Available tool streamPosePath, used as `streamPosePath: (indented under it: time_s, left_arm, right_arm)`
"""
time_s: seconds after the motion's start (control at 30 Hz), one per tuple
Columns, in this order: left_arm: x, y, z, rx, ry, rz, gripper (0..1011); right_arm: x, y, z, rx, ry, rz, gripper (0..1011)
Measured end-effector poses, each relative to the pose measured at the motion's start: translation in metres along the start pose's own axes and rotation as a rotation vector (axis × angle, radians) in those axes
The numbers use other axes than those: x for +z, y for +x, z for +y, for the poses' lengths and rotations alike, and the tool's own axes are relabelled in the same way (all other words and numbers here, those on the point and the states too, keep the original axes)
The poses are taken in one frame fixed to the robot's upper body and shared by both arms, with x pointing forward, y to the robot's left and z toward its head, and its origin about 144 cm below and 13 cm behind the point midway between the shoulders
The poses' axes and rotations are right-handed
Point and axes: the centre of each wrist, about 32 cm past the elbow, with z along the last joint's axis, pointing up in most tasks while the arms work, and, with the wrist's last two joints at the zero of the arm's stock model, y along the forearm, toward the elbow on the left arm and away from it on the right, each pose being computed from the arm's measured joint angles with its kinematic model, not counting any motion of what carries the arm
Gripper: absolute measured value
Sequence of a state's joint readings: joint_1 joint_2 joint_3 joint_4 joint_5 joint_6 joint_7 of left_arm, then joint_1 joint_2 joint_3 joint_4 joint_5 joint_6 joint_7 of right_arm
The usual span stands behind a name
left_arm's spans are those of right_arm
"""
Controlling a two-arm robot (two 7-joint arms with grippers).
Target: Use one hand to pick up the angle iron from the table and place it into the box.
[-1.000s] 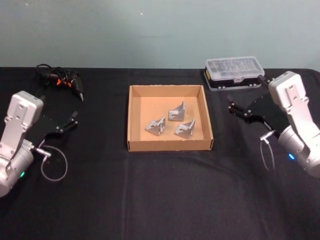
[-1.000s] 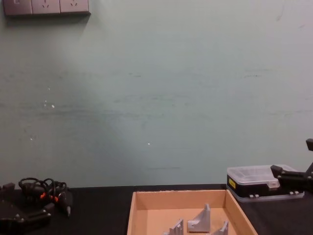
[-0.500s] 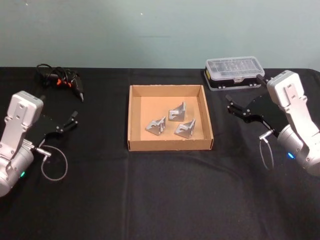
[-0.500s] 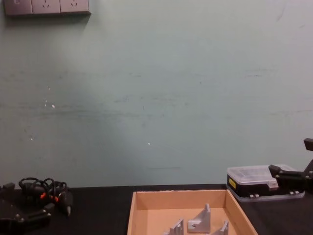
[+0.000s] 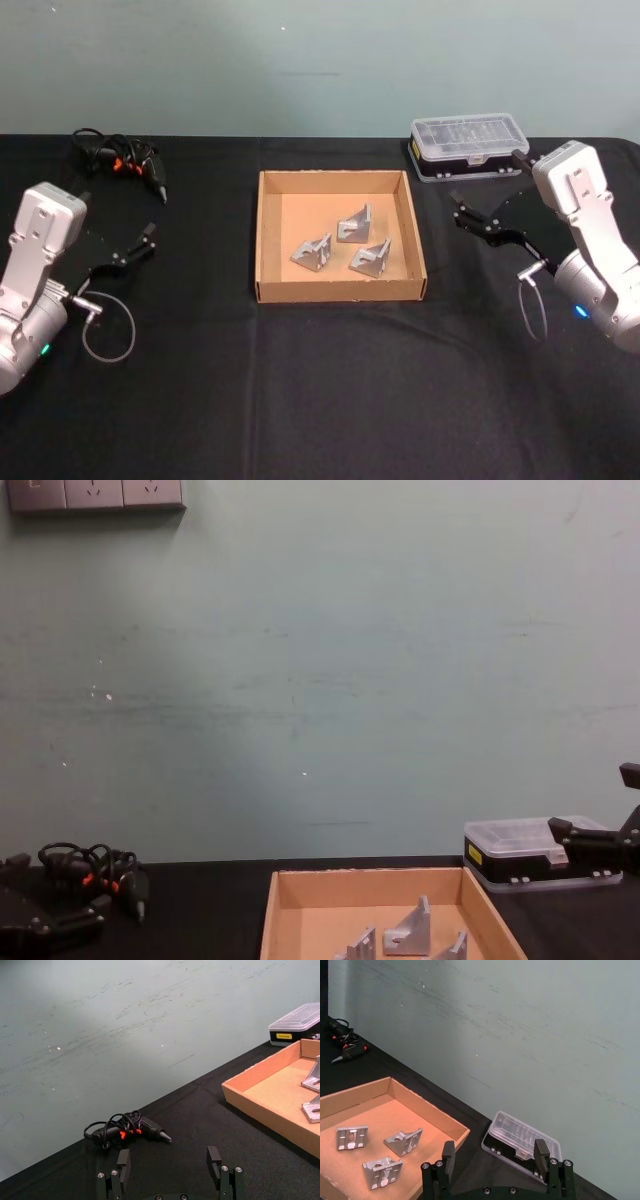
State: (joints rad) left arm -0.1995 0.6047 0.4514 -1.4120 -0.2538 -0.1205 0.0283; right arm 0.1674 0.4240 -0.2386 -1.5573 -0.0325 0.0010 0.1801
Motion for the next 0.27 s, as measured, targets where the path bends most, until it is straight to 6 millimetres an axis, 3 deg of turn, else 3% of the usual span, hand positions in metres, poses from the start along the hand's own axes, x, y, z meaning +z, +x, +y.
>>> streamPosePath:
  time_s: [0.27]
  left_arm:
    - [0.0,0.0,0.0,0.0,0.0,0.0,1000]
  right_arm:
    - [0.0002,0.0,0.0002,0.001,0.0,0.0,1002]
